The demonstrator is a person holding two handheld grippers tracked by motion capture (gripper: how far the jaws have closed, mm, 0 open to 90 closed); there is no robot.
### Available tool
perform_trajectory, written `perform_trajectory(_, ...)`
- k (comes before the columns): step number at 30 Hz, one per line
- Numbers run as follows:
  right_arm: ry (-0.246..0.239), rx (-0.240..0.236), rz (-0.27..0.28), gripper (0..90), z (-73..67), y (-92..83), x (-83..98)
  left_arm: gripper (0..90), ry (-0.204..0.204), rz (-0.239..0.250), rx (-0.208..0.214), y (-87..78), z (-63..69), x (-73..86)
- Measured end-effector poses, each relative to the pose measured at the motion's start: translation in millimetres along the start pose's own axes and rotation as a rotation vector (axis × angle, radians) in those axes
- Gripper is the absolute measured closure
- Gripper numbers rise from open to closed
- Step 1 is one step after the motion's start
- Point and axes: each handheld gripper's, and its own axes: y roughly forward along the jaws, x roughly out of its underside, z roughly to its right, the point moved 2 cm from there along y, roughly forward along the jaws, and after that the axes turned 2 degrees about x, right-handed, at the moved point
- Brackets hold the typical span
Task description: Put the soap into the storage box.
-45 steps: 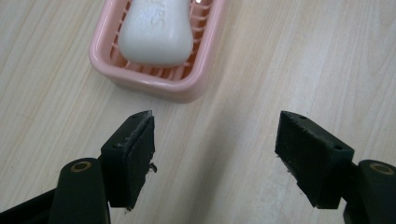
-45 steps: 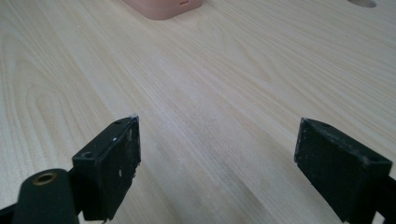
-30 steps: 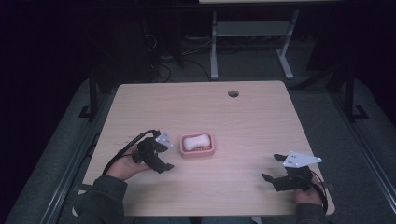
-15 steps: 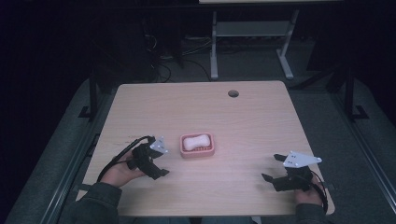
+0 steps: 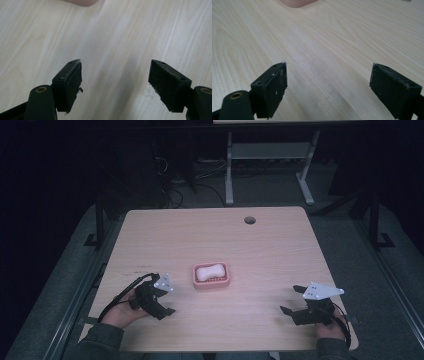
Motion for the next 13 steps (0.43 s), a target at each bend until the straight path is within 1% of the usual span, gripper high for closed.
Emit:
perform_trajectory(2,0.000,0.000,0.000,13.8,-0.1,0.0,-0.1,26.2,-0.006,0.004,0.002,1.1,2.7,3.8)
perform_trajectory(5,-0.002,-0.001,-0.003,13.8,-0.3,0.4,0.0,26.1,0.000,-0.009,0.000,3.6,7.4,11.5)
perform_trajectory(6,-0.007,0.000,-0.003,13.8,0.0,0.5,0.0,26.1,0.001,-0.005,-0.005,4.7,8.6,13.3)
perform_trajectory(10,-0.005,0.000,-0.002,13.8,0.0,0.0,0.1,26.1,-0.013,0.005,-0.007,8.3,13.1,20.1)
perform_trajectory(13,-0.004,-0.003,0.002,13.7,-0.3,-0.2,-1.1,25.2,-0.019,0.006,-0.011,9.6,13.4,22.3)
